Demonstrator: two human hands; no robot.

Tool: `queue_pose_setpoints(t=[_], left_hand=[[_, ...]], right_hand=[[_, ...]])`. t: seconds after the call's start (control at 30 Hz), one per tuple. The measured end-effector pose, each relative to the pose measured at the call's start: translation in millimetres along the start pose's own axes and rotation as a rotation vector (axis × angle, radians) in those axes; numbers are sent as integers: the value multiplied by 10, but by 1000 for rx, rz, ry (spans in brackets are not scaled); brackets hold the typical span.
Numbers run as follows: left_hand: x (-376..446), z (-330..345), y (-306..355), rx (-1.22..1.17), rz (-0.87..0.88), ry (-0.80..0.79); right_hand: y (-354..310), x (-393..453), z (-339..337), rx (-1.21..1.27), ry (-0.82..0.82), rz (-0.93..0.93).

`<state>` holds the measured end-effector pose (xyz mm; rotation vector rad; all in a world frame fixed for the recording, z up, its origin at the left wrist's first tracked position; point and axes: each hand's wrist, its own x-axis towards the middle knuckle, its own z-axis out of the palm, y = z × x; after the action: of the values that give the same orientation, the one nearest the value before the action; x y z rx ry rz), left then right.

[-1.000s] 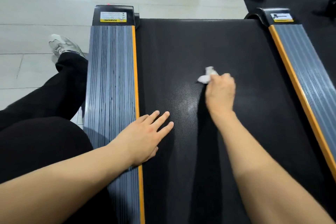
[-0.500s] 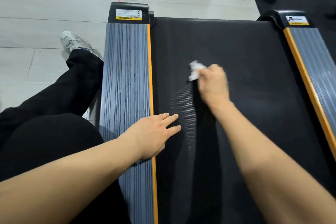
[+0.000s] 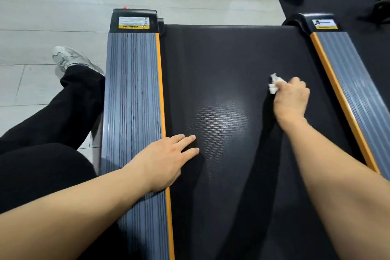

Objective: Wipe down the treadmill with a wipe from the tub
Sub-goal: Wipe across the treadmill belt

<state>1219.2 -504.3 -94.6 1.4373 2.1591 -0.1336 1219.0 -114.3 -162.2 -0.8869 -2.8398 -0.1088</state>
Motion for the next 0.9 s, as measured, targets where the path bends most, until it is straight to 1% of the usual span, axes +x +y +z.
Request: queue_pose_setpoints(t=[0.07,0.2,0.33,0.43,0.53,0.6,0.7,0.8,0.87,0.9], left_hand=[[108,-91,24,72,4,26],[650,-436,-75,245,46,119],[1388,-525,-291,230,125,311],[1817,-547,-445,221,199,337],[1988,-693,-567,190,242,271],[1934,-705,-616,191,245,179],[1826,-702,-569,277,211,28],[1837,-710,-516,306,177,-15],[1855,-717,-534,299,172,-6],[1840,-711,-537,285,173,-18]], right_hand=[[136,-69,-6,3,12,40],[159,-263,156,132,162,72],[160,-366,218,270,254,130],[179,-370,249,317,283,162],[182,-379,249,288,263,182],[144,-323,221,276,234,191],[93,-282,144,254,169,265],[63,-308,76,239,121,305],[37,-299,47,233,120,262],[87,-248,38,222,121,211]])
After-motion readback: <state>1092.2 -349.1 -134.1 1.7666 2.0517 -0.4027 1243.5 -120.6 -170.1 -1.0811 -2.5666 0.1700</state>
